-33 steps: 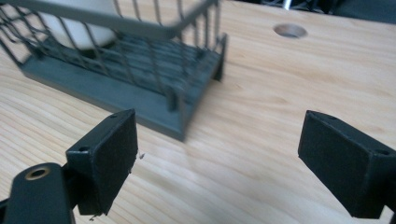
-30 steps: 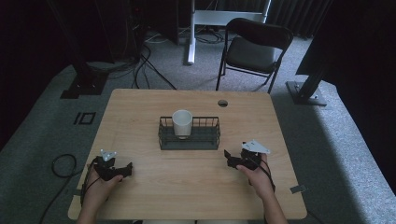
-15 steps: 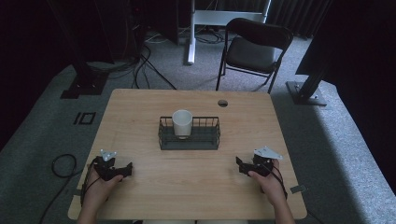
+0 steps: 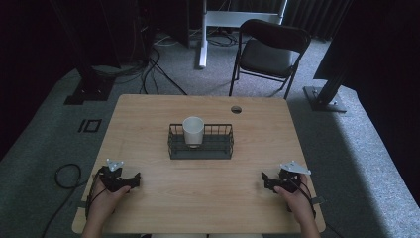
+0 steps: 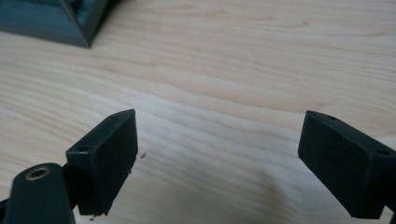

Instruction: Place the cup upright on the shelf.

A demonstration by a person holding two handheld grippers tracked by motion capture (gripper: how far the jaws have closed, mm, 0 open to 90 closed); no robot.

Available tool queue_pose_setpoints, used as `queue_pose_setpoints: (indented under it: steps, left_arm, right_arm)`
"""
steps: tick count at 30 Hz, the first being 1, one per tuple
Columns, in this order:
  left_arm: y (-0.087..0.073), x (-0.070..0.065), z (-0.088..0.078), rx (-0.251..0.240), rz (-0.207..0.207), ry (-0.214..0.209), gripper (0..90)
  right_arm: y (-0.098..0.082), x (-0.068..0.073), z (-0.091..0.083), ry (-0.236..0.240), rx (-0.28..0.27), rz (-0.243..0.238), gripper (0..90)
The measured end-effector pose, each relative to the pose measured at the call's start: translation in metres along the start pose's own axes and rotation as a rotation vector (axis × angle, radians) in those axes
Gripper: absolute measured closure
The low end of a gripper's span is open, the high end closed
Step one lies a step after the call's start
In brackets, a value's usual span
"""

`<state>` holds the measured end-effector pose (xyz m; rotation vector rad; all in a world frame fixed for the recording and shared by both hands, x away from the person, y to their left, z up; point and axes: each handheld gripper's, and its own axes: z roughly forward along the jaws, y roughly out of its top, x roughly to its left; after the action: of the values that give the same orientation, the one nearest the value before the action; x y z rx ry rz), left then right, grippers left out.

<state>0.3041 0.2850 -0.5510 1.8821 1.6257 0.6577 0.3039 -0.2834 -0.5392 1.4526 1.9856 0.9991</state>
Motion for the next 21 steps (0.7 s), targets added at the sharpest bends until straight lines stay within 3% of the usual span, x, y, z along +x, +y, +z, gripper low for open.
queue_pose_setpoints:
  steps: [5,9,21]
  left_arm:
    - [0.000,0.000,0.000,0.000,0.000,0.000,1.9]
    - [0.000,0.000,0.000,0.000,0.000,0.000,1.9]
    - [0.000,0.000,0.000,-0.001,0.000,0.000,1.9]
  right_arm:
    - [-0.006,-0.007,-0.002,-0.004,0.026,0.046,11.7]
    - [-0.017,-0.009,0.000,-0.031,0.095,-0.006,12.2]
    - [-0.018,-0.008,0.001,-0.033,0.095,-0.011,10.9]
